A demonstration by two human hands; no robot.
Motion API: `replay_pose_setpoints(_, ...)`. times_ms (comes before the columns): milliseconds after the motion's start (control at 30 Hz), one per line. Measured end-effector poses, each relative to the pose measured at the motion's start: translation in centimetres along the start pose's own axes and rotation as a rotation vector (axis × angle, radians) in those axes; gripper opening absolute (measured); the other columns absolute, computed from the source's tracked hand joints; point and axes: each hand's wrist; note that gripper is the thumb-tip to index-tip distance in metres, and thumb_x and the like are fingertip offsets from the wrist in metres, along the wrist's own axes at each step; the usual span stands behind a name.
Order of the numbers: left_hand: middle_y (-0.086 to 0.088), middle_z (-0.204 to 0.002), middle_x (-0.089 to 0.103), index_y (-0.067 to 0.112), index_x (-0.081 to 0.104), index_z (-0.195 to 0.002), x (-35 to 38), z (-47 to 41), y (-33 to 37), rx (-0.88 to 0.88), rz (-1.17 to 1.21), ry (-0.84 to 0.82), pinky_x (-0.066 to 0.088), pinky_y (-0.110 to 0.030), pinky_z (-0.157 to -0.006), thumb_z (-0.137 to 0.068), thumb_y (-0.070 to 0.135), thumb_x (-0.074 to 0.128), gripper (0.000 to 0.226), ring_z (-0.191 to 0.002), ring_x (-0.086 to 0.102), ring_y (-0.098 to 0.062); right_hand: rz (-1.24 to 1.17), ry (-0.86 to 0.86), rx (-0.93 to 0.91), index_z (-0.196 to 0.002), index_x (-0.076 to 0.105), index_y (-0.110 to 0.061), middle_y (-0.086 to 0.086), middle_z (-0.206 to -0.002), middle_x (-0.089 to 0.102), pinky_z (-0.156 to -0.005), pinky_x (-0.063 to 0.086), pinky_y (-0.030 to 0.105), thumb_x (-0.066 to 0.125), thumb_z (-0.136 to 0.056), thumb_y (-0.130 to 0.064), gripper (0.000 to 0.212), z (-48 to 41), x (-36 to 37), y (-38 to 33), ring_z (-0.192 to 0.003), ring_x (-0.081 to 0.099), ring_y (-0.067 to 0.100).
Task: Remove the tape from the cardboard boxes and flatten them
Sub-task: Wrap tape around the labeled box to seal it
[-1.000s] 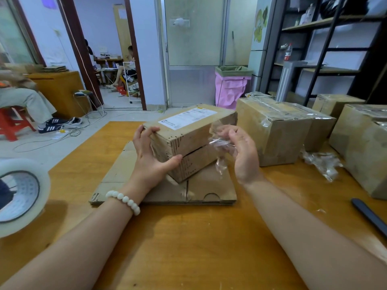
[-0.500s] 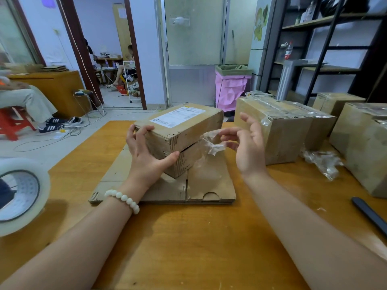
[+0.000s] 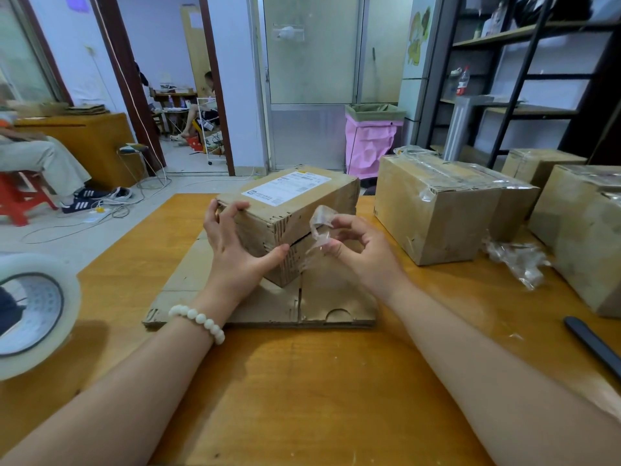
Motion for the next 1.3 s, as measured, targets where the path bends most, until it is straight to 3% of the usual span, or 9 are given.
replay_pose_setpoints(133,-0.007,-0.154,0.004,0.045,0.034,-0.114,0.2,0.1,-0.1,0.023,-0.011,0.008,0.021,-0.035,-0.116,-0.051,0.060,0.067,0.073,-0.140,0.003,-0.007,0.034,0.003,-0.052,-0.100,0.056,-0.043,-0.012,-0.106,0.051,-0.077,0.049,0.013,0.069,-0.079,-0.029,0.028,0.2,0.4,-0.2,-0.087,0.052,0.006)
replay_pose_setpoints(300,-0.010,-0.153,0.005,0.041,0.036,-0.115,0.4,0.2,0.0,0.035,-0.020,0.022,0.018,-0.028,-0.113,-0.052,0.061,0.067,0.073,-0.137,0.003,-0.002,0.047,0.001,-0.111,-0.109,0.065,-0.028,-0.012,-0.104,0.048,-0.078,0.050,0.018,0.066,-0.074,-0.037,0.036,0.4,1.1,-0.3,-0.082,0.047,0.002)
replay_pose_setpoints(500,-0.009,-0.153,0.004,0.038,0.036,-0.117,0.5,0.2,0.0,0.043,-0.033,0.015,0.020,-0.033,-0.115,-0.053,0.060,0.067,0.075,-0.145,0.005,-0.017,0.119,0.008,-0.213,-0.086,0.066,-0.019,-0.008,-0.099,0.057,-0.072,0.052,0.026,0.066,-0.086,-0.021,0.002,0.2,1.4,0.3,-0.087,0.056,0.012)
replay_pose_setpoints(600,-0.009,-0.154,0.005,0.041,0.037,-0.114,0.5,0.2,-0.1,0.048,-0.035,0.018,0.019,-0.029,-0.113,-0.052,0.061,0.067,0.072,-0.139,0.004,-0.005,0.182,0.005,-0.232,-0.085,0.063,-0.012,-0.005,-0.091,0.060,-0.068,0.052,0.034,0.063,-0.087,-0.029,0.017,0.1,1.2,0.4,-0.078,0.056,0.015)
replay_pose_setpoints(733,-0.008,-0.153,0.004,0.043,0.036,-0.114,0.5,0.2,0.0,0.043,-0.033,0.018,0.021,-0.035,-0.116,-0.051,0.061,0.067,0.072,-0.139,0.004,-0.006,0.374,-0.007,-0.232,-0.085,0.054,-0.016,-0.011,-0.082,0.051,-0.068,0.049,0.025,0.066,-0.085,-0.026,0.015,0.0,0.7,0.8,-0.075,0.053,0.010)
replay_pose_setpoints(867,-0.006,-0.153,0.003,0.047,0.035,-0.111,0.4,0.3,0.0,0.046,-0.021,0.004,0.019,-0.032,-0.114,-0.051,0.061,0.068,0.070,-0.137,0.002,-0.003,0.423,0.102,-0.114,-0.089,0.047,-0.015,-0.005,-0.086,0.046,-0.067,0.041,0.016,0.070,-0.083,-0.013,0.024,-0.2,0.6,1.2,-0.073,0.045,0.005)
replay_pose_setpoints(967,-0.006,-0.153,0.004,0.051,0.033,-0.111,0.4,0.3,0.0,0.062,-0.012,-0.006,0.020,-0.033,-0.114,-0.052,0.060,0.069,0.069,-0.136,0.004,0.001,0.353,0.170,-0.011,-0.100,0.040,-0.016,0.000,-0.093,0.047,-0.071,0.043,0.018,0.076,-0.078,-0.027,0.044,-0.2,0.7,1.7,-0.081,0.049,0.011)
replay_pose_setpoints(1167,-0.008,-0.153,0.006,0.042,0.035,-0.119,0.8,0.3,-0.1,0.084,-0.010,-0.044,0.017,-0.011,-0.108,-0.054,0.059,0.069,0.075,-0.135,0.011,-0.001,0.317,0.107,0.146,-0.113,0.043,-0.018,-0.007,-0.093,0.052,-0.077,0.050,0.029,0.074,-0.078,-0.039,0.052,-0.3,1.3,2.0,-0.088,0.055,0.012)
replay_pose_setpoints(1300,-0.008,-0.152,0.007,0.042,0.038,-0.116,0.7,0.2,-0.3,0.068,0.010,-0.063,0.013,0.000,-0.102,-0.052,0.059,0.069,0.073,-0.136,0.010,0.001,0.239,0.167,0.113,-0.097,0.052,-0.017,-0.005,-0.081,0.057,-0.063,0.045,0.014,0.066,-0.088,-0.025,0.019,-0.7,0.7,1.7,-0.074,0.056,0.006)
Point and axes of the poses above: each hand's wrist, its own z-axis away from the middle knuckle, its own x-axis out of the palm, y = z × x
